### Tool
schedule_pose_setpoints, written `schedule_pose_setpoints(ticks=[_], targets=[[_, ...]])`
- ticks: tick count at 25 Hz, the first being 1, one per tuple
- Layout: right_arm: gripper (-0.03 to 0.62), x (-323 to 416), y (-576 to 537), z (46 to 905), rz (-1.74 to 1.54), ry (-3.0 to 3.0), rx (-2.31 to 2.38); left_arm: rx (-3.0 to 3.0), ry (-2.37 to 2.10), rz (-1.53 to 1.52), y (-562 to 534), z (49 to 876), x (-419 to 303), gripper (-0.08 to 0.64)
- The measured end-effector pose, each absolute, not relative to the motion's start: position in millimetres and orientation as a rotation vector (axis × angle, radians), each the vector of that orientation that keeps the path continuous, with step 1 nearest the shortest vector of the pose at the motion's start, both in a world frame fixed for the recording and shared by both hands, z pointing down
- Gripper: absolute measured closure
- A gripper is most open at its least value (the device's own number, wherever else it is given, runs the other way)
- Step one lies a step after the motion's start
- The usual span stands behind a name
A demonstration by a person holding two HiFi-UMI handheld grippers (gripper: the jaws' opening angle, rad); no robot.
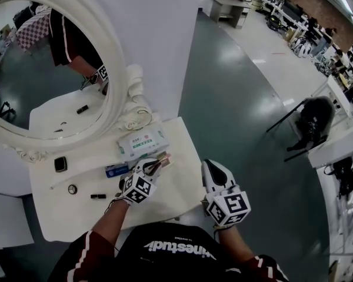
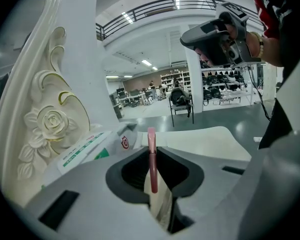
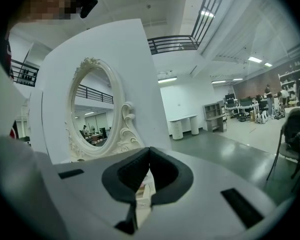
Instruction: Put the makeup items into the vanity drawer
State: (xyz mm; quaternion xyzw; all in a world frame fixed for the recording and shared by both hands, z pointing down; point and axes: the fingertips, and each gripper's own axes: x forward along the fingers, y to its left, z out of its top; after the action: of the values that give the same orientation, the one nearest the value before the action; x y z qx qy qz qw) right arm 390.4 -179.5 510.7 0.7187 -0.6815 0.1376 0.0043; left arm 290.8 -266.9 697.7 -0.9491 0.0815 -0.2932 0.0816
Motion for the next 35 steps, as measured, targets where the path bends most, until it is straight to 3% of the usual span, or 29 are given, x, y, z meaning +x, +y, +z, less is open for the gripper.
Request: schedule_pose_setpoints(ticks=[7,25,35], targets=[[0.589,392.1,-180.3,514.0,0.436,-2.133,2.253,-2.895,0.274,-0.879,-268.7,700.7,292.9,0.480],[0.589,361.4,-190.0,506.4,0.398,-2.179,2.220,-2.946,0.323,-0.771,-266.7,671.8,271.9,0.480],[0.589,320.1,-212.9,499.1,0.358,-2.248,2.137,-2.965,0.409,-0.712,-267.7,640.0,228.4,0.480]])
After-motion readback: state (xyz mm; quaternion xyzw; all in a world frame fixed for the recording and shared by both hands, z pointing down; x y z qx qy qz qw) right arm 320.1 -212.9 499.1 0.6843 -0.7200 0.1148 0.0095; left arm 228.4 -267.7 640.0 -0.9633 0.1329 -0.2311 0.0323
